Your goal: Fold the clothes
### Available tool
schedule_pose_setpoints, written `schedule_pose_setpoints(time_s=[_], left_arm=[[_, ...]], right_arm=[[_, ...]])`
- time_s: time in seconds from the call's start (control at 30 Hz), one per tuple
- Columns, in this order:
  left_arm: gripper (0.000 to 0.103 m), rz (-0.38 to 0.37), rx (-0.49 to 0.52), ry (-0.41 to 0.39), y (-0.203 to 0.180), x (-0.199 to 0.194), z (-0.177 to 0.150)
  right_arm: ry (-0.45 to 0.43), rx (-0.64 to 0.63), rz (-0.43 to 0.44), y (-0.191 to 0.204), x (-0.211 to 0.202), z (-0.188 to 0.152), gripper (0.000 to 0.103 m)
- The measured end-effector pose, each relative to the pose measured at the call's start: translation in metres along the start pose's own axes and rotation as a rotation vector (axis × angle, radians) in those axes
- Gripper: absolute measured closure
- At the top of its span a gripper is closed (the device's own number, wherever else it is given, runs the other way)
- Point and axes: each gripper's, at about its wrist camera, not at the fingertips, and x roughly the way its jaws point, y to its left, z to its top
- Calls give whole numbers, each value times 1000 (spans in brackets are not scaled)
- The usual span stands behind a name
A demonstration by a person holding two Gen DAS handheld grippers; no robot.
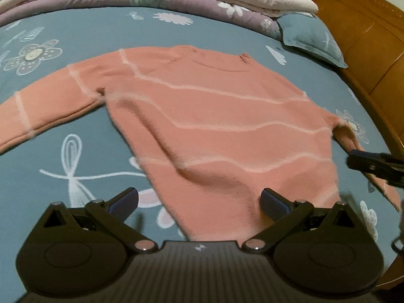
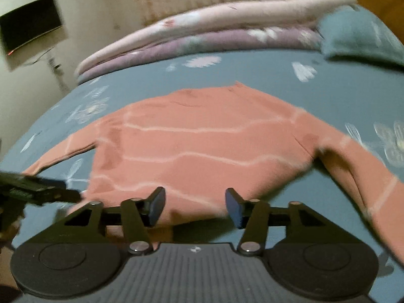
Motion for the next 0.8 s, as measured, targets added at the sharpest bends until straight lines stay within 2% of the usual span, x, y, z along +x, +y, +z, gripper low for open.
schedule_pose_setpoints(time_s=[0.13,0.27,0.33,0.47,0.6,0.7,0.8], left_arm=[[1,72,18,22,6,-2,-9],[1,139,40,27,18,-13,-19],[1,163,29,19,27,-21,-23],[1,208,-12,3,45,-35,-29],[1,254,-64,-15,63,-48,-38],[1,257,-87,-23,68,-52,-43],[1,247,-94,-27,69,-54,-46]], right_arm=[[13,-220,45,48,-3,9,17],[52,-442,61,92,6,14,12],[74,-552,64,116,14,15,5],[136,-762,76,168,35,8,4],[229,-889,128,211,62,-8,0],[330,-971,69,238,90,-28,0],[377,-1053,-88,244,112,-45,0]])
